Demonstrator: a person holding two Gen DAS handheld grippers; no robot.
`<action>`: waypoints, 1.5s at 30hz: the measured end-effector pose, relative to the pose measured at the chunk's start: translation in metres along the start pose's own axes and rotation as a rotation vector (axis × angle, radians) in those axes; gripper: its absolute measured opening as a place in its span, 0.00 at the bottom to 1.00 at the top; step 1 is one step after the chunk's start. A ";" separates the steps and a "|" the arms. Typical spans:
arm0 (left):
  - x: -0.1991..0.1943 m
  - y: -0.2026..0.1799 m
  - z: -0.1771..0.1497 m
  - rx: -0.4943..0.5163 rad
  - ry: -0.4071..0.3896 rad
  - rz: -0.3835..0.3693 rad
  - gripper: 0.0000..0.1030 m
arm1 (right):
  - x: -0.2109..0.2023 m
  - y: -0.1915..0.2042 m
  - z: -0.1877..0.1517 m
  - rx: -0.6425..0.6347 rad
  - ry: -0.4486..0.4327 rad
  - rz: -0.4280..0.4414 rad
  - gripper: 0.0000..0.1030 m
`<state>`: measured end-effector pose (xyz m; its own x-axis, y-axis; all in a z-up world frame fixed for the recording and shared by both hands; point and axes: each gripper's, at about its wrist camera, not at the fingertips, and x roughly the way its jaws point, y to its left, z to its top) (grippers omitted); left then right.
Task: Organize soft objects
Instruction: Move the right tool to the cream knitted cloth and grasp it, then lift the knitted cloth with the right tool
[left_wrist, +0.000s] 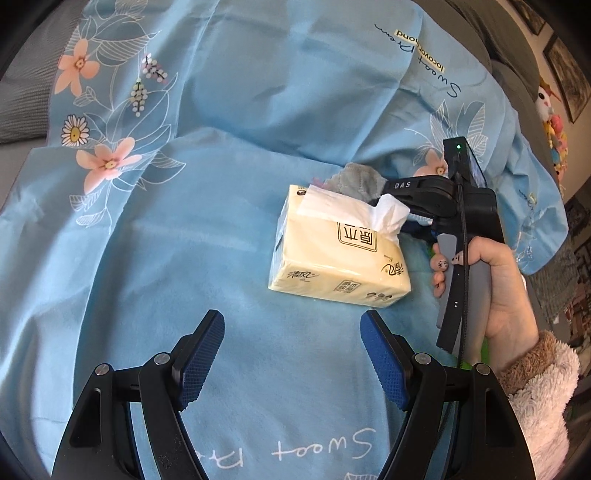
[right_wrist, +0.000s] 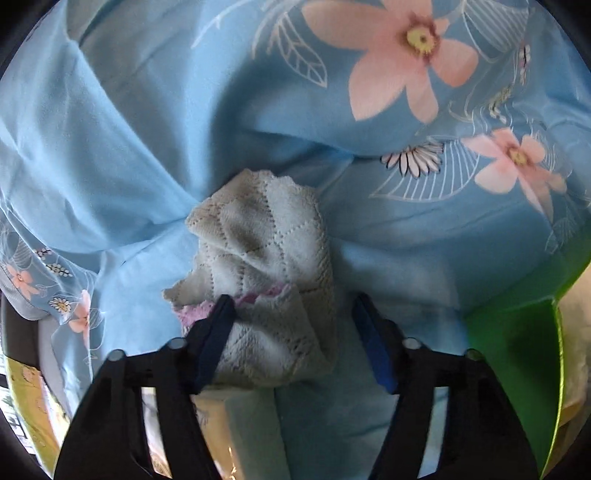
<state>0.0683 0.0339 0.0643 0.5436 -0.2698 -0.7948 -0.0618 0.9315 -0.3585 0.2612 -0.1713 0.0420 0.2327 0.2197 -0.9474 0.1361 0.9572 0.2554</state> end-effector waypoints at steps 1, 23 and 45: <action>0.000 0.000 0.000 -0.001 0.001 0.003 0.74 | 0.001 0.002 0.000 -0.008 0.006 0.009 0.19; -0.067 -0.007 -0.033 0.001 -0.051 0.010 0.74 | -0.246 0.018 -0.093 -0.242 -0.362 0.304 0.10; -0.045 -0.008 -0.104 0.028 0.124 -0.027 0.74 | -0.130 -0.021 -0.231 -0.157 0.089 0.259 0.13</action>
<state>-0.0426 0.0134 0.0515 0.4367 -0.3212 -0.8403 -0.0241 0.9296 -0.3679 0.0052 -0.1760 0.1158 0.1538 0.4692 -0.8696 -0.0687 0.8830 0.4642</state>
